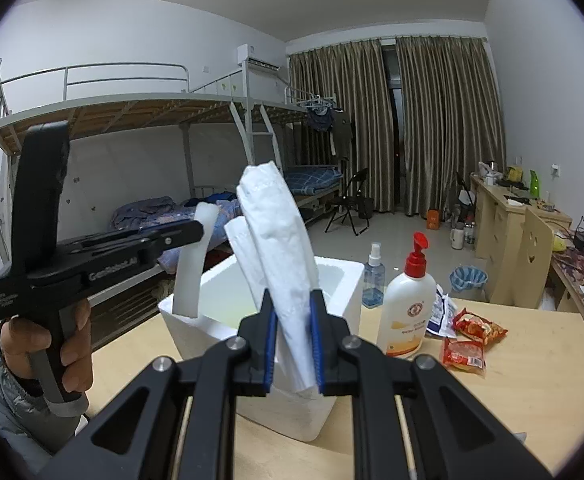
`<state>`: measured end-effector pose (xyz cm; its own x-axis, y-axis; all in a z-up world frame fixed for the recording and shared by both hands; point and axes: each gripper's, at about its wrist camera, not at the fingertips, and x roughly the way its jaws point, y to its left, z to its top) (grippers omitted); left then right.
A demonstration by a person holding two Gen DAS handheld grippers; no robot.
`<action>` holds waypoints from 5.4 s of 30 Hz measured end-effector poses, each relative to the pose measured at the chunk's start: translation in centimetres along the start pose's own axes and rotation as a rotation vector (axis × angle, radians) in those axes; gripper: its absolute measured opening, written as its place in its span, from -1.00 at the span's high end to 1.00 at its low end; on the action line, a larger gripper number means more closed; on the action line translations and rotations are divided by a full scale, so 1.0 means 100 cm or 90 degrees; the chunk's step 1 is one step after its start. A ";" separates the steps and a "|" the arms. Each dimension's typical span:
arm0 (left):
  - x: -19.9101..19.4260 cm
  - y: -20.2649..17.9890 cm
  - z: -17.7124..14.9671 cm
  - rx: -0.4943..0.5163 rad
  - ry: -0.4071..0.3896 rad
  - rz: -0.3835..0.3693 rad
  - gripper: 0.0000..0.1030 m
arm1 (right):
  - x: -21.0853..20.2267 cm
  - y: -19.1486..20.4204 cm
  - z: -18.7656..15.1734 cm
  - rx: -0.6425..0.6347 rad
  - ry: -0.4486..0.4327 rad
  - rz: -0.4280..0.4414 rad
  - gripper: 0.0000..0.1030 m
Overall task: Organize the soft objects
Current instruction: 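Open the left tool to drop the plastic strip into the foam box, then lower the paper towel into the foam box and open the right tool, then withdraw both tools from the foam box back over the table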
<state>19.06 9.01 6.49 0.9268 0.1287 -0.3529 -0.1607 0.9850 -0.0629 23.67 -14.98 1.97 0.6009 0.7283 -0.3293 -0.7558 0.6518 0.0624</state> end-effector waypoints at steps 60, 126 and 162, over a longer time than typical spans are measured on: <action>-0.026 0.063 -0.019 -0.025 -0.043 0.106 -1.00 | 0.058 0.024 0.017 0.003 0.045 0.004 0.63; -0.089 -0.008 -0.041 -0.016 -0.063 0.042 -1.00 | -0.051 0.022 -0.007 0.039 -0.016 -0.144 -1.00; -0.121 -0.066 -0.100 0.021 -0.100 -0.069 -1.00 | -0.121 0.010 -0.080 0.071 -0.028 -0.232 -1.00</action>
<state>5.53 -0.20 1.80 0.9802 0.0352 -0.1948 -0.0479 0.9970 -0.0608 13.54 -24.79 -1.50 0.8378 0.4508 -0.3080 -0.4583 0.8873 0.0519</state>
